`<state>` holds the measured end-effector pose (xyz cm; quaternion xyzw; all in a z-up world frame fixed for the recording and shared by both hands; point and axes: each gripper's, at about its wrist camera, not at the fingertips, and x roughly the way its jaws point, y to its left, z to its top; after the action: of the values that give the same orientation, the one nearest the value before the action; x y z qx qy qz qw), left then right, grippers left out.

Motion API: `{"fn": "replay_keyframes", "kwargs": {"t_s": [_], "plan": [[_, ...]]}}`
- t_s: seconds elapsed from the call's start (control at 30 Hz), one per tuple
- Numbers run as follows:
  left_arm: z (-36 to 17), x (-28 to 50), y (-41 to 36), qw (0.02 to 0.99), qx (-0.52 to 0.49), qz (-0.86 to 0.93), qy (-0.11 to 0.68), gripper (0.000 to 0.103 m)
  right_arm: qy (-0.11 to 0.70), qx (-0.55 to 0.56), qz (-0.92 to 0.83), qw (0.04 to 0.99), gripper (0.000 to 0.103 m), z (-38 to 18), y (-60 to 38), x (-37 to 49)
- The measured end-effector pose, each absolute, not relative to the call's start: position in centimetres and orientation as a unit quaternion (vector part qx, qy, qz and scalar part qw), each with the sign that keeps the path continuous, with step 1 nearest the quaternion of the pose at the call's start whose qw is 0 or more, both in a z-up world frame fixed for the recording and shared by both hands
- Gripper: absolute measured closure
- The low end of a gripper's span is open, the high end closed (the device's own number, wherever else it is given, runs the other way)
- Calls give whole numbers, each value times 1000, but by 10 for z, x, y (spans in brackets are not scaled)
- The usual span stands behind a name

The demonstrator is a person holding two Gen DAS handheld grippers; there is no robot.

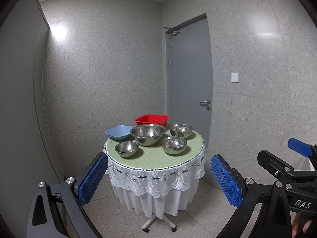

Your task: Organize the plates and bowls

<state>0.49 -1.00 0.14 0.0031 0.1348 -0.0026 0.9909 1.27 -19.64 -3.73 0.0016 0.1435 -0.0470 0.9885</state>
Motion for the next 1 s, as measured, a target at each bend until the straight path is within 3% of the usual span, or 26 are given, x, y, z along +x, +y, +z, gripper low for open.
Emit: {"fn": "replay_keyframes", "kwargs": {"t_s": [1.0], "plan": [[-1, 11, -14, 991, 7, -1, 137, 1, 148, 10, -46, 988, 0, -42, -204, 24]]}}
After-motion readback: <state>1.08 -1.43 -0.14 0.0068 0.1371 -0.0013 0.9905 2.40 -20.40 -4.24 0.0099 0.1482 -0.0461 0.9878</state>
